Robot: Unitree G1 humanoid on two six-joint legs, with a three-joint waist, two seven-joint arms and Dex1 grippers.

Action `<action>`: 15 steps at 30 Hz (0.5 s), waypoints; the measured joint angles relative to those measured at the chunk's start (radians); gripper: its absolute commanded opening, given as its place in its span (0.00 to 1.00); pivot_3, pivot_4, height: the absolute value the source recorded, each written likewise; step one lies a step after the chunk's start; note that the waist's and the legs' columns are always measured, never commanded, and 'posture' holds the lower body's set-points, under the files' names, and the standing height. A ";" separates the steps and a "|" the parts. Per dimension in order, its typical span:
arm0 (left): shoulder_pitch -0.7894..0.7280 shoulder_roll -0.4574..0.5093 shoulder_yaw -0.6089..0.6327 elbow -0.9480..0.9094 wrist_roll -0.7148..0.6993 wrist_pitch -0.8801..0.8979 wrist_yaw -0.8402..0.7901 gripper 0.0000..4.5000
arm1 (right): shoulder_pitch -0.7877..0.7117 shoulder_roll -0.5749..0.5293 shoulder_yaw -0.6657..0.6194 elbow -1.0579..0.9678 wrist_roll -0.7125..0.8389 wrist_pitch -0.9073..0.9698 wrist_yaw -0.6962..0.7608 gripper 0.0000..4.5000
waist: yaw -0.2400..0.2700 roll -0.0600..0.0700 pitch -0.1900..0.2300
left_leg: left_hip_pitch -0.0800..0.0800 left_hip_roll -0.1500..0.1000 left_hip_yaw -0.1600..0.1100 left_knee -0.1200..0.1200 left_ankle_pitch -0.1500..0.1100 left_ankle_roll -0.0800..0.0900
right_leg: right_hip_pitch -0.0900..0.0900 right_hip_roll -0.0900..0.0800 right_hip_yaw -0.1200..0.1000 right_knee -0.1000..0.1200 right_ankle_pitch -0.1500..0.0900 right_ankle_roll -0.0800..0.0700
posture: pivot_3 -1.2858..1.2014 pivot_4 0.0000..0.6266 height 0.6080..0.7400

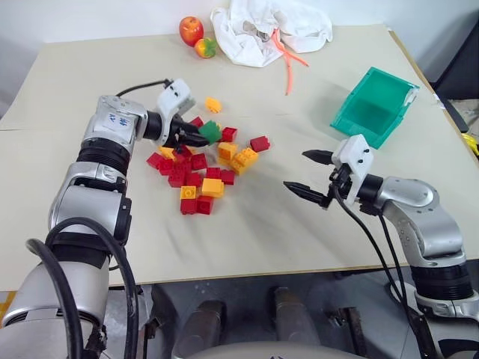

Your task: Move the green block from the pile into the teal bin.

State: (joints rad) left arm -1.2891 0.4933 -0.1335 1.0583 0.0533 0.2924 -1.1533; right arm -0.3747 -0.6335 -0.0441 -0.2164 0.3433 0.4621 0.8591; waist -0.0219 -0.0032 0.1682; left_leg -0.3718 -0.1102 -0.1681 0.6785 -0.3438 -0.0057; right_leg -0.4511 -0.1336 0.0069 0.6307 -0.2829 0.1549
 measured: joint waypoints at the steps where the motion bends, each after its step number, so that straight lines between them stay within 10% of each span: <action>1: 0.000 -0.005 0.004 -0.033 -0.019 0.012 -0.035 0.31 | 0.003 -0.016 -0.008 0.000 0.000 0.000 0.001 1.00 | 0.003 0.000 0.000 | 0.000 0.000 0.000 0.001 0.000 0.001 | 0.000 0.000 0.000 0.000 0.000 0.001 | 0.52 0.24 1.00; 12: 0.054 -0.273 -0.091 -0.185 -0.048 0.106 -0.077 0.31 | 0.043 -0.107 -0.073 0.016 -0.001 -0.003 0.012 1.00 | 0.021 0.000 0.000 | 0.000 -0.001 0.002 0.004 -0.002 0.003 | 0.002 0.000 0.001 -0.001 0.002 0.003 | 0.52 0.24 1.00; 15: 0.068 -0.313 -0.127 -0.164 -0.022 0.073 -0.048 0.52 | 0.063 -0.122 -0.084 0.015 -0.002 -0.005 0.012 1.00 | 0.018 -0.001 0.000 | 0.001 0.000 0.004 0.004 -0.002 0.003 | 0.002 0.001 0.002 -0.001 0.002 0.003 | 0.52 0.24 1.00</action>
State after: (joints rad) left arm -1.2209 0.1805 -0.2604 0.8942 0.0308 0.3656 -1.2014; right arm -0.3122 -0.7554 -0.1285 -0.2012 0.3415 0.4576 0.8713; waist -0.0043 -0.0038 0.1686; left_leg -0.3711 -0.1107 -0.1636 0.6823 -0.3455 -0.0028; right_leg -0.4489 -0.1329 0.0088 0.6295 -0.2811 0.1582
